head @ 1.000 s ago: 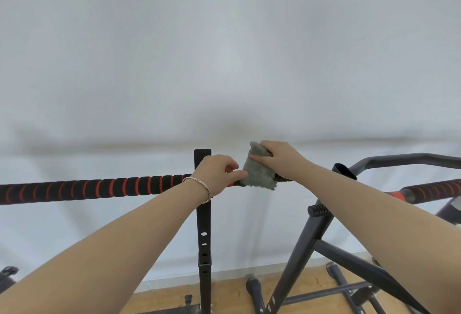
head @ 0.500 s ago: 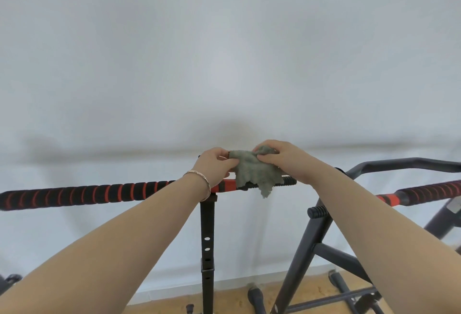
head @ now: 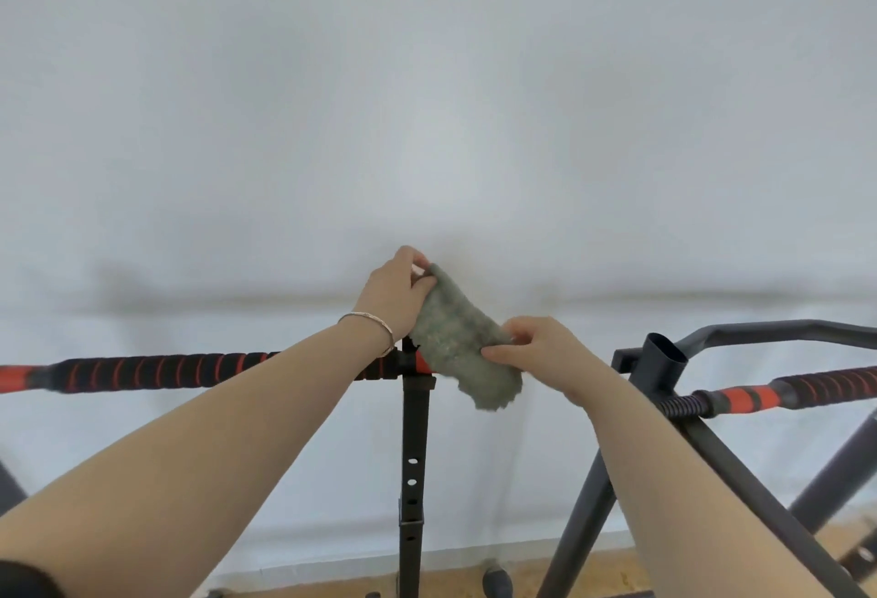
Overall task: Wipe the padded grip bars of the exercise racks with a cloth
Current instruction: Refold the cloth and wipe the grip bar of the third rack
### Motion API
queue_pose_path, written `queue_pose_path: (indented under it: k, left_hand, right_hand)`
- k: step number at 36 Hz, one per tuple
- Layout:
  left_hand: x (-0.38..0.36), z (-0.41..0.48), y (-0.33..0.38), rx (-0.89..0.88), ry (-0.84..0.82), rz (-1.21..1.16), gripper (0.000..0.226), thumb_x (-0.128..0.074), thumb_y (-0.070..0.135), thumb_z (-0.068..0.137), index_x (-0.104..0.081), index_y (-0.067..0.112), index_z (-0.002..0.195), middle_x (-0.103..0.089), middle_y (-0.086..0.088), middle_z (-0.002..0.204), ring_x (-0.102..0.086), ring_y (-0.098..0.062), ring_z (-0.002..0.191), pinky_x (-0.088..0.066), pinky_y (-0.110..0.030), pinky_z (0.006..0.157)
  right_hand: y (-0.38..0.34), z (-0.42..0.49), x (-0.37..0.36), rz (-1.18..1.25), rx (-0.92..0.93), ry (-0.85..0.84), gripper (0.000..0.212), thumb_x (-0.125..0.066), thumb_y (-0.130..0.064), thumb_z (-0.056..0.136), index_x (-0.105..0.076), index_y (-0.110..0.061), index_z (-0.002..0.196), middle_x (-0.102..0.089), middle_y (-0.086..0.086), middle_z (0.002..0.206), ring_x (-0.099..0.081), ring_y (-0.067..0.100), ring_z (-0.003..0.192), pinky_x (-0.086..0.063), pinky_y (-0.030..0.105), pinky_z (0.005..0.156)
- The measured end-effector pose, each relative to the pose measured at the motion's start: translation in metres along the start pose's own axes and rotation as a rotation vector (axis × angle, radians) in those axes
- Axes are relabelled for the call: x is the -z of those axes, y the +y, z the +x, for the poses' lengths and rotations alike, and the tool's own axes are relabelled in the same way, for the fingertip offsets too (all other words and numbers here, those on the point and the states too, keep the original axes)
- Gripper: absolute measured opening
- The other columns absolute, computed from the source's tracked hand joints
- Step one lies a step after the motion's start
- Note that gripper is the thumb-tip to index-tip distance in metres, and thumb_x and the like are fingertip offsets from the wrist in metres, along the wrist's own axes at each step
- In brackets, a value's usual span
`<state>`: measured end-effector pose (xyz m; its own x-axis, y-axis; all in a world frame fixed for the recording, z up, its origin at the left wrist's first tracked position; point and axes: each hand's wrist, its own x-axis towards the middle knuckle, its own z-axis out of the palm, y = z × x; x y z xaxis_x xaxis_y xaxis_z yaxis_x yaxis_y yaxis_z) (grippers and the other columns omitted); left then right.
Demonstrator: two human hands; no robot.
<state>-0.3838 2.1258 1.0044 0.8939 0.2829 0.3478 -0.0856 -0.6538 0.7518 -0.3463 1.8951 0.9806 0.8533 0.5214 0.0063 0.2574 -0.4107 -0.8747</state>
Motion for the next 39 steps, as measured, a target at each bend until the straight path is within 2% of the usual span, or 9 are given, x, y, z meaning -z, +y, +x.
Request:
queue_pose_path:
  k: [4,11,16,20,23,28,33,36,39]
  left_hand:
    - [0.004,0.004,0.004,-0.107,-0.021,0.132,0.020,-0.061,0.026,0.095,-0.045,0.019,0.105,-0.059,0.002,0.088,-0.057,-0.013,0.080,-0.046,-0.026,0.067]
    - [-0.012,-0.001,0.003,-0.277,-0.093,0.495,0.022,-0.062,0.035,0.094,-0.059,0.015,0.105,-0.052,-0.001,0.109,-0.047,-0.020,0.103,-0.040,-0.032,0.091]
    - [-0.031,-0.018,-0.003,-0.340,-0.329,0.600,0.030,-0.061,0.045,0.094,-0.065,0.018,0.108,-0.059,0.000,0.105,-0.052,-0.019,0.103,-0.042,-0.032,0.089]
    - [-0.040,-0.020,-0.011,-0.318,-0.399,0.619,0.034,-0.063,0.047,0.091,-0.066,0.019,0.110,-0.057,0.001,0.105,-0.053,-0.018,0.102,-0.040,-0.029,0.083]
    - [-0.043,-0.016,-0.012,-0.308,-0.385,0.632,0.030,-0.063,0.044,0.092,-0.067,0.020,0.111,-0.057,0.002,0.106,-0.052,-0.017,0.104,-0.035,-0.025,0.080]
    - [-0.044,-0.013,-0.012,-0.295,-0.386,0.645,0.025,-0.063,0.038,0.094,-0.070,0.021,0.111,-0.059,0.001,0.107,-0.054,-0.019,0.107,-0.042,-0.030,0.087]
    - [-0.043,-0.014,-0.010,-0.293,-0.396,0.705,0.023,-0.056,0.032,0.098,-0.071,0.024,0.113,-0.059,0.000,0.109,-0.054,-0.020,0.110,-0.044,-0.035,0.091]
    - [-0.047,-0.018,-0.010,-0.308,-0.357,0.827,0.026,-0.048,0.030,0.102,-0.069,0.028,0.118,-0.059,0.001,0.114,-0.051,-0.022,0.111,-0.046,-0.035,0.092]
    - [-0.056,-0.025,-0.009,-0.376,-0.295,0.943,0.034,-0.042,0.044,0.103,-0.063,0.026,0.123,-0.059,0.002,0.117,-0.047,-0.023,0.110,-0.043,-0.036,0.094]
  right_hand:
    - [0.012,-0.011,-0.022,0.075,-0.058,-0.030,0.018,-0.077,-0.029,0.083,-0.066,-0.015,0.079,-0.070,0.003,0.074,-0.062,0.017,0.061,-0.048,0.028,0.054]
    - [0.029,-0.013,-0.046,0.230,-0.171,0.112,0.018,-0.075,-0.018,0.087,-0.068,-0.004,0.096,-0.076,0.012,0.086,-0.074,0.028,0.073,-0.061,0.035,0.060]
    - [0.036,-0.017,-0.044,0.294,-0.192,0.021,0.015,-0.069,-0.018,0.093,-0.073,-0.007,0.102,-0.078,0.007,0.094,-0.076,0.022,0.086,-0.063,0.036,0.078]
    - [0.030,-0.014,-0.028,0.132,-0.155,0.153,0.007,-0.067,-0.012,0.090,-0.074,-0.012,0.093,-0.076,0.005,0.089,-0.074,0.019,0.077,-0.063,0.036,0.073]
    - [0.020,0.000,-0.013,-0.322,-0.047,0.261,0.014,-0.062,-0.012,0.091,-0.072,-0.018,0.099,-0.068,0.000,0.101,-0.065,0.019,0.092,-0.055,0.031,0.077]
    - [0.011,0.029,0.008,-0.815,0.000,-0.072,0.032,-0.063,-0.026,0.095,-0.063,-0.025,0.128,-0.060,-0.005,0.123,-0.053,0.019,0.116,-0.048,0.037,0.095]
    - [0.014,0.048,0.021,-0.877,0.002,-0.289,0.023,-0.060,-0.044,0.095,-0.069,-0.024,0.103,-0.064,-0.007,0.094,-0.060,0.016,0.089,-0.049,0.031,0.071]
    - [0.019,0.055,0.032,-0.816,-0.061,-0.383,0.027,-0.057,-0.053,0.094,-0.064,-0.028,0.090,-0.069,-0.009,0.086,-0.065,0.010,0.079,-0.047,0.028,0.070]
    - [0.018,0.059,0.039,-0.739,-0.076,-0.463,0.031,-0.056,-0.058,0.090,-0.066,-0.030,0.079,-0.070,-0.008,0.075,-0.065,0.010,0.065,-0.049,0.023,0.059]
